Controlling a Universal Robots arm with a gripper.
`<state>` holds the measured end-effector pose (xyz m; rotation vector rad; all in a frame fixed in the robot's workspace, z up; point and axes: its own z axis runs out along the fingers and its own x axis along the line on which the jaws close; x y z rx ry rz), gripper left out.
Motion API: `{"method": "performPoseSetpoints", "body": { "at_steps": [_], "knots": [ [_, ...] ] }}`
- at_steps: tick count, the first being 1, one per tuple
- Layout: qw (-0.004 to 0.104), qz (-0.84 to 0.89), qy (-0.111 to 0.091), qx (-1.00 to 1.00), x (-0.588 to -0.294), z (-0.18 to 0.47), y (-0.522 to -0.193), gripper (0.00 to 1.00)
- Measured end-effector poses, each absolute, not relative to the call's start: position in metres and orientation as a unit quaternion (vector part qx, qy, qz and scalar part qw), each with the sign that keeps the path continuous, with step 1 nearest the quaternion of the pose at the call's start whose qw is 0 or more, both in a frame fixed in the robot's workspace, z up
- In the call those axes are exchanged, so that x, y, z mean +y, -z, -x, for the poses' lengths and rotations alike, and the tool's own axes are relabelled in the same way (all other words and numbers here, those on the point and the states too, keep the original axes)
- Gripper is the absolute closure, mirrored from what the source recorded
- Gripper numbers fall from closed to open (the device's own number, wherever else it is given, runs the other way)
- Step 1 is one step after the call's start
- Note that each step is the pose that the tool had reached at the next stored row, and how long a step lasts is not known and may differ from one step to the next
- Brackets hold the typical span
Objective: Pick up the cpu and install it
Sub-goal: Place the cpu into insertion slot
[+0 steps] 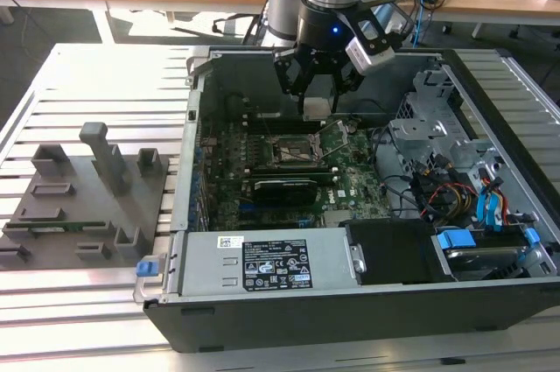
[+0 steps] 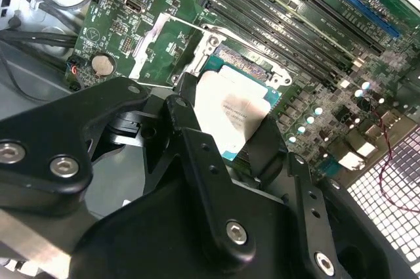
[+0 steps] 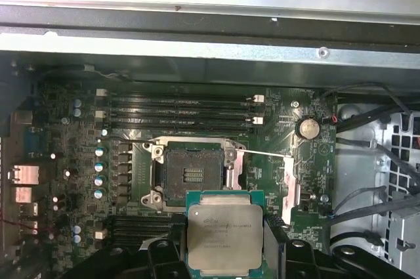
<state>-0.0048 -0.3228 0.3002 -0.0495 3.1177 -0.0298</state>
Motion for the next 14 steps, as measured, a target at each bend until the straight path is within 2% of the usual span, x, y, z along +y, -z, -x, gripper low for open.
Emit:
{"method": "performPoseSetpoints", "body": {
  "at_steps": [14],
  "knots": [
    [0.01,-0.092,0.014,0.996,-0.3227,0.0048,-0.3,0.45]
  ]
}}
